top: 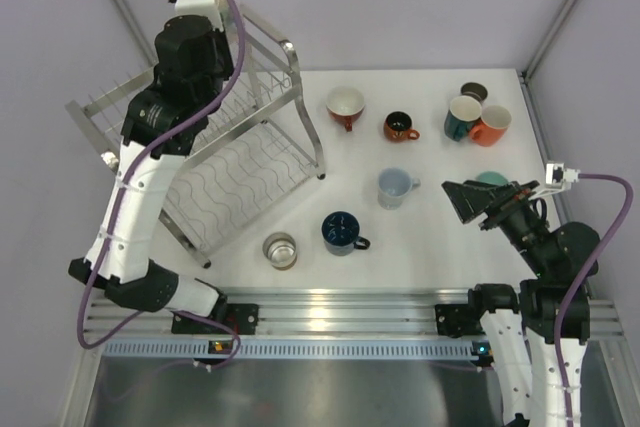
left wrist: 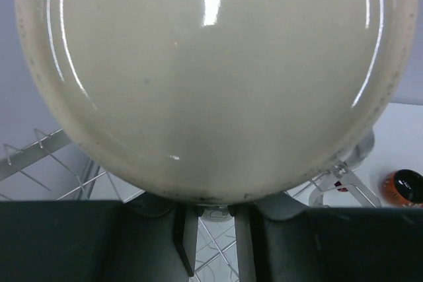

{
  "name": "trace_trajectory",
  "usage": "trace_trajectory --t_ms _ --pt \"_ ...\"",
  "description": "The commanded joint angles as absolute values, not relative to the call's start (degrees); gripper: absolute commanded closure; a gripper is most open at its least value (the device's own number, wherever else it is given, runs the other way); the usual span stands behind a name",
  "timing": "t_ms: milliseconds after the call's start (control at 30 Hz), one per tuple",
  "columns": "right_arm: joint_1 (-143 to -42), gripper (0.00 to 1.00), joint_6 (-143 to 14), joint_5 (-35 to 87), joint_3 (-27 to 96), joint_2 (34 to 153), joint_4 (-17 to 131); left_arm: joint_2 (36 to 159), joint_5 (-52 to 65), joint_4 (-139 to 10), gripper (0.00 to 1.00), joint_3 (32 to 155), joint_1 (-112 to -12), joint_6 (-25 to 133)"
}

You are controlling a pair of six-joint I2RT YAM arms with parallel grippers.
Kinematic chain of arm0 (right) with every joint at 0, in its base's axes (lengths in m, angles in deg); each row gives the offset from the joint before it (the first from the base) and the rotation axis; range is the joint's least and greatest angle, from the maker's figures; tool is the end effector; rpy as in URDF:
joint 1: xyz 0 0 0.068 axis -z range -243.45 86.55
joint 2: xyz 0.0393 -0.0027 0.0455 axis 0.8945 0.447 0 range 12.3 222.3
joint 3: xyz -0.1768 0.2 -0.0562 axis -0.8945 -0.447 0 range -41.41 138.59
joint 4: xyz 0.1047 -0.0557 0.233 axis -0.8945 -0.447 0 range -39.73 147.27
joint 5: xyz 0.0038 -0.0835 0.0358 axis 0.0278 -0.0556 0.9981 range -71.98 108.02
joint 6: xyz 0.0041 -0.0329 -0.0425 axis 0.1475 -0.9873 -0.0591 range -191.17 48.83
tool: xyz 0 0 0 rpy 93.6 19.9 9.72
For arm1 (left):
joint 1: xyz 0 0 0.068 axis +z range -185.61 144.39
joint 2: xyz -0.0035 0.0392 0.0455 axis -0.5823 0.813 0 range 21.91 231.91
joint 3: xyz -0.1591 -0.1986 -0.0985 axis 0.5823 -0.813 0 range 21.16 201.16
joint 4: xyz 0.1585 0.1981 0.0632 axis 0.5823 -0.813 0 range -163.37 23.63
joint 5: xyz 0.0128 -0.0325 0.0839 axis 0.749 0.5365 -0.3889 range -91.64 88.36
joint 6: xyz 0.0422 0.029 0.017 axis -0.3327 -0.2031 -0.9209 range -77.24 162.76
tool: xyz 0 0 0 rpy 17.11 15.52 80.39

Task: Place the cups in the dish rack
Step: Place the cup upside down on the dish rack

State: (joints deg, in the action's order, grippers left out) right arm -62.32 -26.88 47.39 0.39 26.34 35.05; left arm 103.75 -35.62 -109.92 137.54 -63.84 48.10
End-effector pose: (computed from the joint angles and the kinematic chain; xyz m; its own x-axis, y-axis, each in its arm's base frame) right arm 0.0576 0.0163 0.3549 -0.2597 0.6138 -0.7455 -0.4044 0.6319 0.6611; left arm 0.2319 -0.1019 0.5469 -0.1286 -0.0185 -0.9915 -0.1065 0.9943 -0.0047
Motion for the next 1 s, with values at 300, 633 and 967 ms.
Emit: trace_trajectory --t_ms 300,633,967 --pt "-62.92 0.01 -29.07 47.38 2.01 27.5 34.16 105.84 -32.93 -106.27 1.0 138.58 -59.79 53.31" --pt "-62.92 0.01 -29.77 47.2 1.57 28.03 34.24 107.16 -31.79 -107.32 1.0 137.27 -58.38 54.62" --pt "-62.92 0.01 -30.3 47.11 1.21 28.47 34.07 107.25 -30.12 -107.24 1.0 134.54 -58.11 56.38"
